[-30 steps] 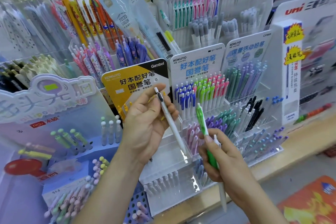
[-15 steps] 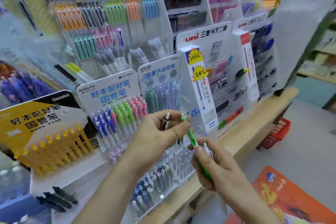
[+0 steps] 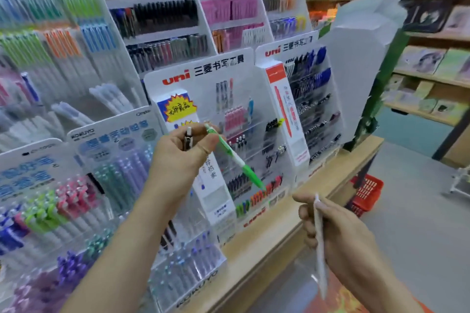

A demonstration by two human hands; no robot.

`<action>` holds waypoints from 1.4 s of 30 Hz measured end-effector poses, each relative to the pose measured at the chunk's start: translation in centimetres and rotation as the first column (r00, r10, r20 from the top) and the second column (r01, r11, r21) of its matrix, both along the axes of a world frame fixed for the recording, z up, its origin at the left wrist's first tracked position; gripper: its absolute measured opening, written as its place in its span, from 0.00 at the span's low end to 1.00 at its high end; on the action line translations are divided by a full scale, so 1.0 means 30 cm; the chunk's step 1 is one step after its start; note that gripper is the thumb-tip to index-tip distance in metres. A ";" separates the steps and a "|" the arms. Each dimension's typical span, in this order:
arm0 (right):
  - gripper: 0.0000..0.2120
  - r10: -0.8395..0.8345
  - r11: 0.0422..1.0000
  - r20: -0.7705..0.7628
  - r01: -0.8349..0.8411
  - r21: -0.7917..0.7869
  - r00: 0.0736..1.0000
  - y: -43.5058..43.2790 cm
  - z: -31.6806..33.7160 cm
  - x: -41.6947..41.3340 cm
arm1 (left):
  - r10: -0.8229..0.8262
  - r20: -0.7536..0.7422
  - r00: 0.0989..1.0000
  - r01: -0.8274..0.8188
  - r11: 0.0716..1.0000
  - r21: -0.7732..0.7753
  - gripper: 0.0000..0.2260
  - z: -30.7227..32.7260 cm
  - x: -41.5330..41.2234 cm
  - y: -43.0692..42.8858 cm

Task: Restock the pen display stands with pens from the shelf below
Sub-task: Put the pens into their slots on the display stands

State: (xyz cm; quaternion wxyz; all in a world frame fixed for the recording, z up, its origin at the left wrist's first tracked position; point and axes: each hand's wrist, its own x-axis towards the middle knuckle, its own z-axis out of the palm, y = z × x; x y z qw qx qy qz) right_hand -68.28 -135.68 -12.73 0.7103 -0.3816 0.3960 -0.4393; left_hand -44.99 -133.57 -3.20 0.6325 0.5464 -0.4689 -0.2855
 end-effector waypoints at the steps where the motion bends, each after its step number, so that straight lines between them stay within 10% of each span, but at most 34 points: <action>1: 0.16 -0.008 1.000 0.040 0.007 0.023 0.999 -0.040 0.004 -0.011 | 0.025 0.024 0.999 -0.025 1.000 0.002 0.03 -0.003 0.002 -0.035; 9: 0.08 -0.067 0.989 0.250 0.097 -0.110 0.966 -0.349 0.105 0.043 | 0.118 0.085 0.989 -0.118 0.993 -0.006 0.06 -0.038 0.025 -0.272; 15: 0.11 -0.069 0.975 0.137 0.096 -0.202 0.988 -0.558 0.193 0.140 | 0.138 0.078 0.987 -0.141 0.989 0.033 0.07 -0.088 0.078 -0.393; 31: 0.10 0.212 0.912 -0.031 -0.209 -0.354 0.977 -0.797 0.246 0.310 | 0.151 -0.055 0.987 -0.142 0.979 0.148 0.08 -0.152 0.063 -0.425; 42: 0.16 0.659 0.648 -0.104 -0.632 -0.424 0.745 -0.605 0.200 0.507 | 0.415 -0.066 0.908 -0.391 0.891 0.229 0.03 -0.244 -0.033 -0.123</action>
